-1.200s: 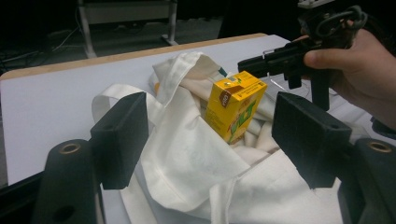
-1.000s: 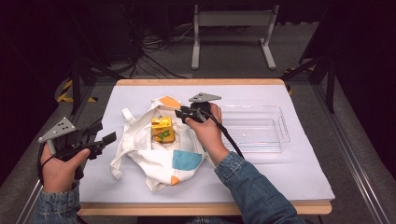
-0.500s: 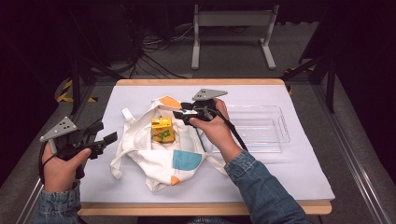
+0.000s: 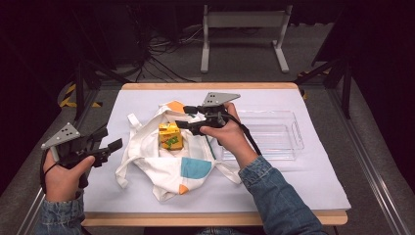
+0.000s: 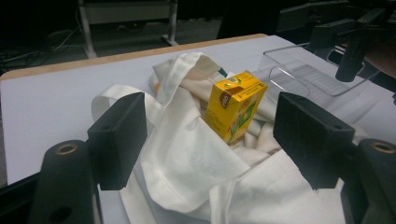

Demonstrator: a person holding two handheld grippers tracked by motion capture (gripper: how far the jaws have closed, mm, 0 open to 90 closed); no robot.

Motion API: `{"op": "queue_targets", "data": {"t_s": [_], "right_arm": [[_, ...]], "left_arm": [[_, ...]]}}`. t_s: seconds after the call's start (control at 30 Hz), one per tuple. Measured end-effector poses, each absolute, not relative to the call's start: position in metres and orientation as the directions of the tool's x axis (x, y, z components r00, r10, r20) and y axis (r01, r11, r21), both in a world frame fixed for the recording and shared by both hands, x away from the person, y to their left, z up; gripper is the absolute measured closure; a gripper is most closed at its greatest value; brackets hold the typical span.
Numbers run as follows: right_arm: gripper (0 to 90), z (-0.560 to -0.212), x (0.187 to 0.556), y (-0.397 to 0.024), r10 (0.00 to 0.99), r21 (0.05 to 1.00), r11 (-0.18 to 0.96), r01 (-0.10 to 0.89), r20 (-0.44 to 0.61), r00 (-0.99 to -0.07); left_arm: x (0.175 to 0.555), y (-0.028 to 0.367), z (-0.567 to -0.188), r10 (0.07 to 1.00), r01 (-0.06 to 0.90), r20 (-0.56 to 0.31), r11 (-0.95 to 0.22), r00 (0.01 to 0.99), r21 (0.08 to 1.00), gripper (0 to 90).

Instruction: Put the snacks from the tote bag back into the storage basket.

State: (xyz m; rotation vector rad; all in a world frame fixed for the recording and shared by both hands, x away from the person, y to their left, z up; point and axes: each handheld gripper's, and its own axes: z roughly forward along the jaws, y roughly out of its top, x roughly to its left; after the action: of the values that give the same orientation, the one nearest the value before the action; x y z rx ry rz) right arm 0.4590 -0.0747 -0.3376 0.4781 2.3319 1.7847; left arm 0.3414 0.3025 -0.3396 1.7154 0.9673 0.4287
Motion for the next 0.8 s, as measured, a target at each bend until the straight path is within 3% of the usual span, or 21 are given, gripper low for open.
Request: {"op": "queue_targets", "data": {"t_s": [0.17, 0.4, 0.8], "right_arm": [[28.9, -0.344, 0.466, -0.064, 0.304, 0.958, 0.253, 0.136, 0.055, -0.951], [22.6, -0.355, 0.473, -0.050, 0.314, 0.950, 0.276, 0.143, 0.052, -0.948], [19.5, -0.380, 0.477, -0.028, 0.315, 0.924, 0.349, 0.160, 0.045, -0.948]], "left_arm": [[0.339, 0.304, -0.339, 0.781, 0.390, -0.173, -0.097, 0.600, 0.915, 27.1], [0.338, 0.305, -0.340, 0.784, 0.388, -0.171, -0.096, 0.597, 0.917, 27.1], [0.340, 0.304, -0.340, 0.780, 0.388, -0.172, -0.097, 0.602, 0.916, 26.9]]}}
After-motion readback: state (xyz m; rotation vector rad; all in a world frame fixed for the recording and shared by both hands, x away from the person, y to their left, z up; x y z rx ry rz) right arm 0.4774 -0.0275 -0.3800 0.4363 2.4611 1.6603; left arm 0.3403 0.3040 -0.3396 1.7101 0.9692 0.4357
